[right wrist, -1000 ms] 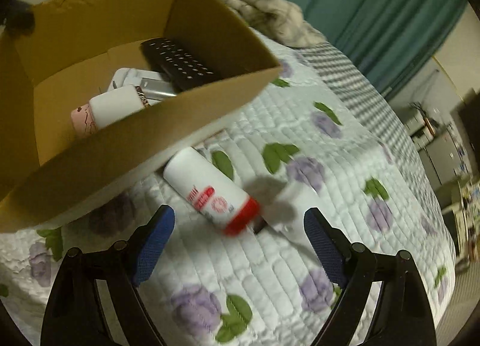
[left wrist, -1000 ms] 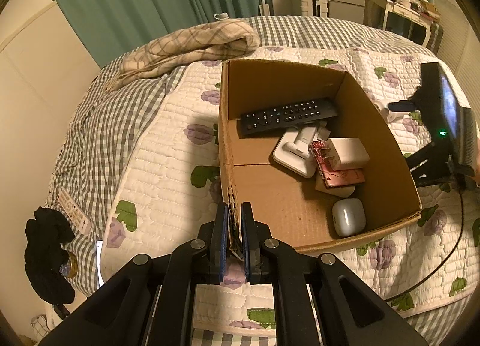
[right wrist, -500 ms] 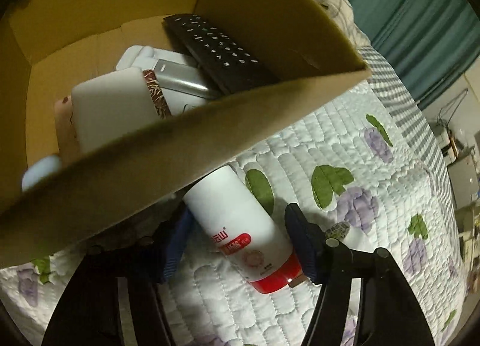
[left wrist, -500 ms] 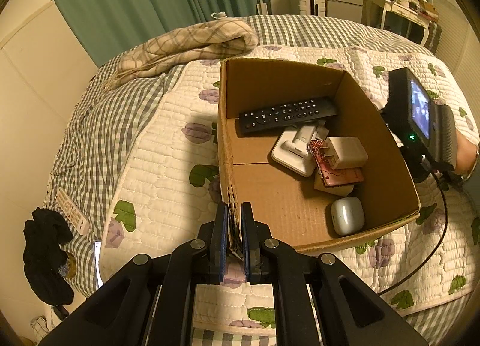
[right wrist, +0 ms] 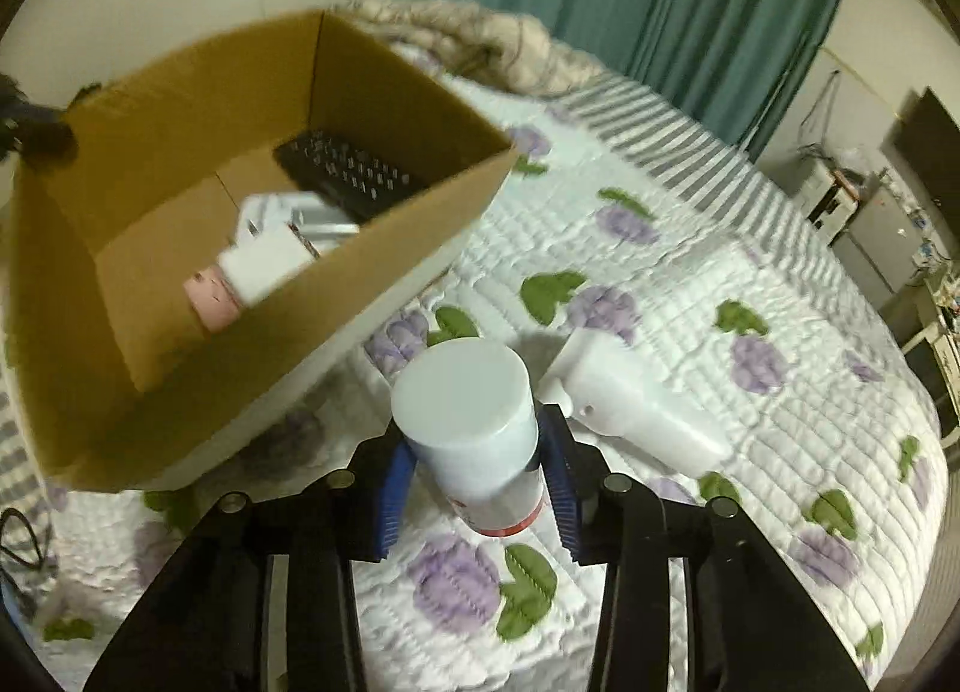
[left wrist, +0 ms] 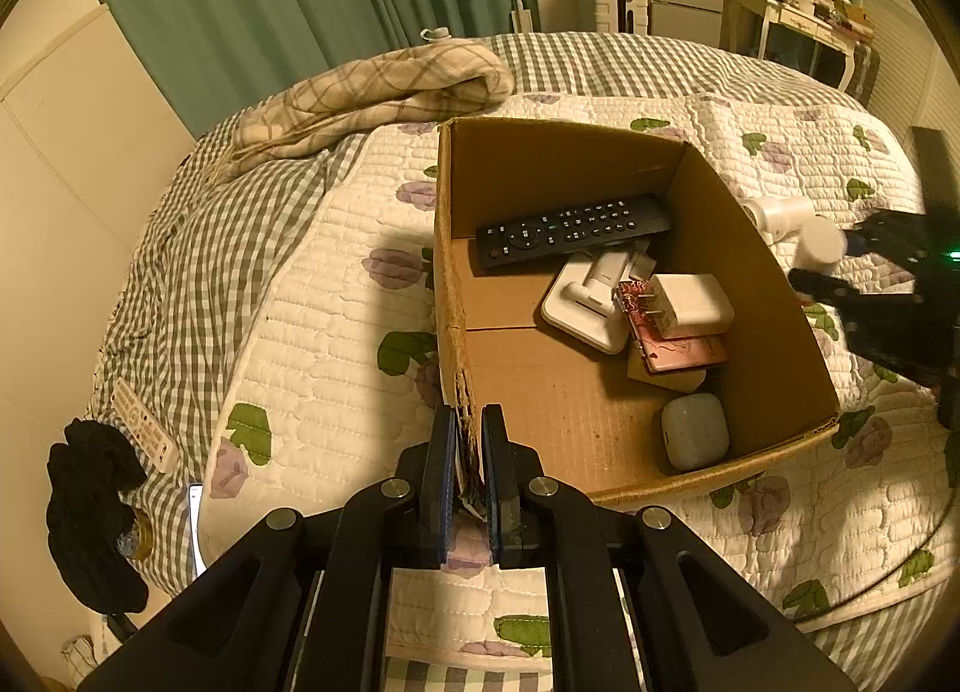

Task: Organize rigid objects
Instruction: 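Place the red-capped bottle into the box with the right gripper, release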

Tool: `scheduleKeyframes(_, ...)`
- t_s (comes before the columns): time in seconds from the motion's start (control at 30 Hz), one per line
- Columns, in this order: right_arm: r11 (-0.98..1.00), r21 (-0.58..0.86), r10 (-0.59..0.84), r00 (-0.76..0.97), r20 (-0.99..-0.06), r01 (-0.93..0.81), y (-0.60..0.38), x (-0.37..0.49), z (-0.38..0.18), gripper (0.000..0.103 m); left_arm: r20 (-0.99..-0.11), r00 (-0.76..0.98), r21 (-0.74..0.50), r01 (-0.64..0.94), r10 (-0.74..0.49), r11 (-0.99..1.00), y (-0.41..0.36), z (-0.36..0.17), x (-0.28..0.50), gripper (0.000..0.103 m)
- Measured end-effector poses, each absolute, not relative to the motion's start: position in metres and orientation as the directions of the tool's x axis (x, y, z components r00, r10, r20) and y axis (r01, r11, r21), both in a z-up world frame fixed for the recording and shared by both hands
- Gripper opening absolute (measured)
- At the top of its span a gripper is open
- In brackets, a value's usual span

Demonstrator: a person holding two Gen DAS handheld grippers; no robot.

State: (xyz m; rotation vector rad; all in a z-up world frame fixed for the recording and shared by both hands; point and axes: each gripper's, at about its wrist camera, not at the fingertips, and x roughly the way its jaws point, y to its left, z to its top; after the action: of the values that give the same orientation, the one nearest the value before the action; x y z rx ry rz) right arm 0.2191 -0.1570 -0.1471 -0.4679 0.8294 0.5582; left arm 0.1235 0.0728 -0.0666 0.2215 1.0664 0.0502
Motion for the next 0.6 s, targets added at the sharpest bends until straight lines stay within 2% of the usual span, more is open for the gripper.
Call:
scheduleKeyframes(0.27, 0.813, -0.184, 0.273, 0.641, -0.717, -0.552, -0.157, 0.191, -0.073, 0.038, -0.862, 0.485, 0.205, 0.066, 0.148, 0.976, 0.073, -0.065, 0.124, 0.007)
scheduleKeyframes(0.43, 0.819, -0.139, 0.324, 0.649, -0.689, -0.557, -0.140, 0.170, -0.026, 0.038, -0.862, 0.484, 0.204, 0.068, 0.146, 0.977, 0.073, -0.065, 0.124, 0.007)
scheduleKeyframes(0.6, 0.787, -0.115, 0.376, 0.619, -0.690, -0.606, -0.108, 0.154, -0.015, 0.038, -0.861, 0.487, 0.205, 0.070, 0.146, 0.976, 0.072, -0.064, 0.124, 0.007)
